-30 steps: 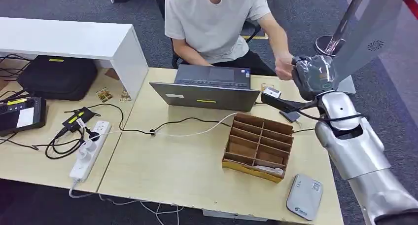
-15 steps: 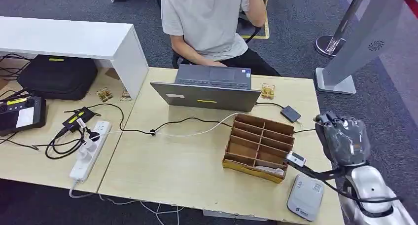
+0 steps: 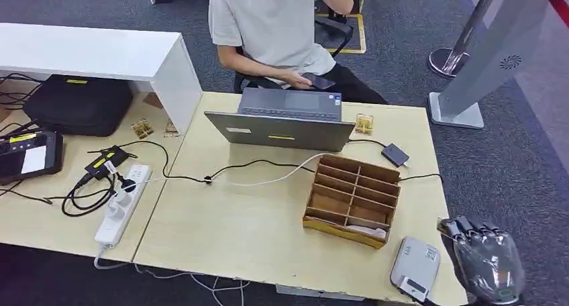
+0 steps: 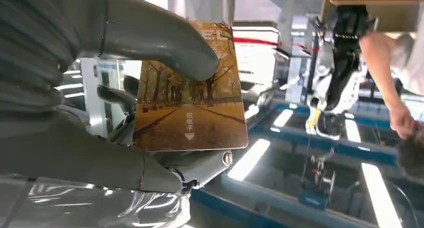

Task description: Pass the card to the sensor for recognition and then transmit it.

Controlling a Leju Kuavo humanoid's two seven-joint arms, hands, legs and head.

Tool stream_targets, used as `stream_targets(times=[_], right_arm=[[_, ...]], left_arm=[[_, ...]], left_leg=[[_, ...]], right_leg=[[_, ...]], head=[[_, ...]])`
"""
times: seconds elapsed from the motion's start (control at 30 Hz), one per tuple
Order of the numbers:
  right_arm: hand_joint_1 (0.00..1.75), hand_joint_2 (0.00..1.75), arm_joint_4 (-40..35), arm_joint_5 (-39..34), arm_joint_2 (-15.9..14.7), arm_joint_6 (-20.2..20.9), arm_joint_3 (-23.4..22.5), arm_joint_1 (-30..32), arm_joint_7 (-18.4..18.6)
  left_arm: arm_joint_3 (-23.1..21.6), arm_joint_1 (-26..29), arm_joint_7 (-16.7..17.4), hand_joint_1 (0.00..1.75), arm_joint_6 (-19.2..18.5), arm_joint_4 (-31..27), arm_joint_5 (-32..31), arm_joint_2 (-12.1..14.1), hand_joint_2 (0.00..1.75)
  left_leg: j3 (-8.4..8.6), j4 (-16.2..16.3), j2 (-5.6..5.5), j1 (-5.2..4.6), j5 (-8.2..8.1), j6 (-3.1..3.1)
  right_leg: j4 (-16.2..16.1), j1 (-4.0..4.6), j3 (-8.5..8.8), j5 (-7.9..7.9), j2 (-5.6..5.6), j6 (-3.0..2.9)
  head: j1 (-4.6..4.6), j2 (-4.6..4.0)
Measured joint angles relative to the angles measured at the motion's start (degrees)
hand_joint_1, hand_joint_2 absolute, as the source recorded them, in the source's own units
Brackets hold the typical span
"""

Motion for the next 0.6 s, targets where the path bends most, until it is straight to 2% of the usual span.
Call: stream_targets(times=[0.17, 0.6], right_arm=[[1.75, 1.75, 2.4, 0.0, 0.0, -0.3, 1.0, 1.1, 2.1], [1.75, 1.75, 10.4, -1.4, 0.9, -1.0, 4.7, 1.3, 4.3]], left_arm=[[0.4, -0.2, 0.0, 0.00, 0.0, 0.4, -0.7, -0.1, 1.75], [1.8, -0.3, 0.1, 0.00, -0.2, 0.7, -2.3, -0.2, 1.75]], left_leg=[[0.02, 0.0, 0.02, 0.00, 0.00, 0.00], [0.02, 0.0, 0.03, 0.00, 0.00, 0.00]], right_leg=[[0.0, -0.01, 0.00, 0.00, 0.03, 0.00], [0.0, -0.01, 0.00, 0.00, 0.03, 0.00]], head=[[0.00, 0.00], [0.00, 0.00]])
